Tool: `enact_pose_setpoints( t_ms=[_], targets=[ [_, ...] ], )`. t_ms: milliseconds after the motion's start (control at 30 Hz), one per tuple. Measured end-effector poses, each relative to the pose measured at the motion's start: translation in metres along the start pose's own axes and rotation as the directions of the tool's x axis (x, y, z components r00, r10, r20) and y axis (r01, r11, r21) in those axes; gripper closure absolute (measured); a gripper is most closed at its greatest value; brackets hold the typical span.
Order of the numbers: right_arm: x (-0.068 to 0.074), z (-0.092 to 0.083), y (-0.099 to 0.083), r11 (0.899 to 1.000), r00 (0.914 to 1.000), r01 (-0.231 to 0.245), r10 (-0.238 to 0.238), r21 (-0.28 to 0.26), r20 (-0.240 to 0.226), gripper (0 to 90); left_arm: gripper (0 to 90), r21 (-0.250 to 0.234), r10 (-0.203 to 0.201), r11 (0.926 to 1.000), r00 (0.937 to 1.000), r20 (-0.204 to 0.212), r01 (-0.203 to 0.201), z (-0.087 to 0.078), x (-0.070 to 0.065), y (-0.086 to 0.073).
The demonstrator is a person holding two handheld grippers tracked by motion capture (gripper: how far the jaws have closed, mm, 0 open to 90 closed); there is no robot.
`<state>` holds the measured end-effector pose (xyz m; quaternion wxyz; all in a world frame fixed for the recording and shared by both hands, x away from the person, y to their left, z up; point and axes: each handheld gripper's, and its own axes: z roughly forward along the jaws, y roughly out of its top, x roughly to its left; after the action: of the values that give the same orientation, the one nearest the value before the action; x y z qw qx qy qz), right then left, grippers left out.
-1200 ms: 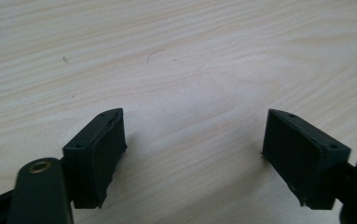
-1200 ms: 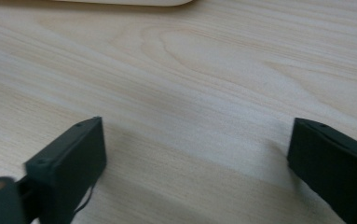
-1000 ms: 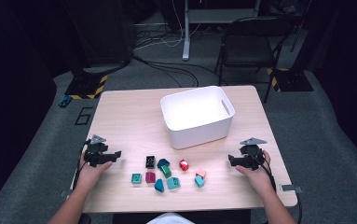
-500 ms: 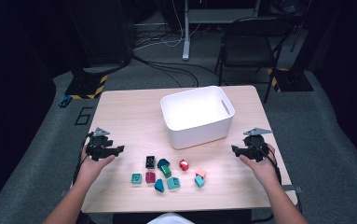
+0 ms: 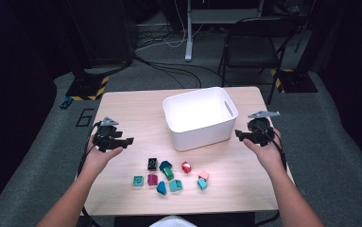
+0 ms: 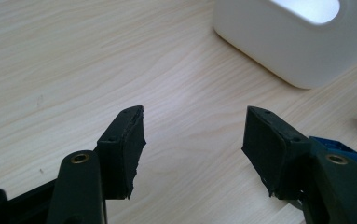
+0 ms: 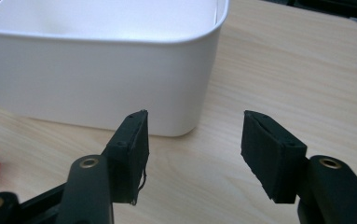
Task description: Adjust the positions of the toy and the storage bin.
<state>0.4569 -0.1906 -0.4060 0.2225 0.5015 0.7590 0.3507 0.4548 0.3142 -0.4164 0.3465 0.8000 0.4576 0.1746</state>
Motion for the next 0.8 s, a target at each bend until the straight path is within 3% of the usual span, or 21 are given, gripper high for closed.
enact_pose_setpoints(
  t_ms=[333,800],
  targets=[
    [-0.011,-0.002,0.028,1.000,0.9999,0.001,0.000,-0.009,0.016,40.8,38.6,-0.005,0.034,0.9994,0.9992,0.020,-0.034,0.003,-0.009,0.029],
    [-0.013,0.013,0.062,1.000,0.9997,-0.011,0.011,-0.008,0.022,40.2,38.6,-0.024,0.011,0.9997,0.9967,0.080,-0.009,0.011,-0.022,0.065]
  ],
)
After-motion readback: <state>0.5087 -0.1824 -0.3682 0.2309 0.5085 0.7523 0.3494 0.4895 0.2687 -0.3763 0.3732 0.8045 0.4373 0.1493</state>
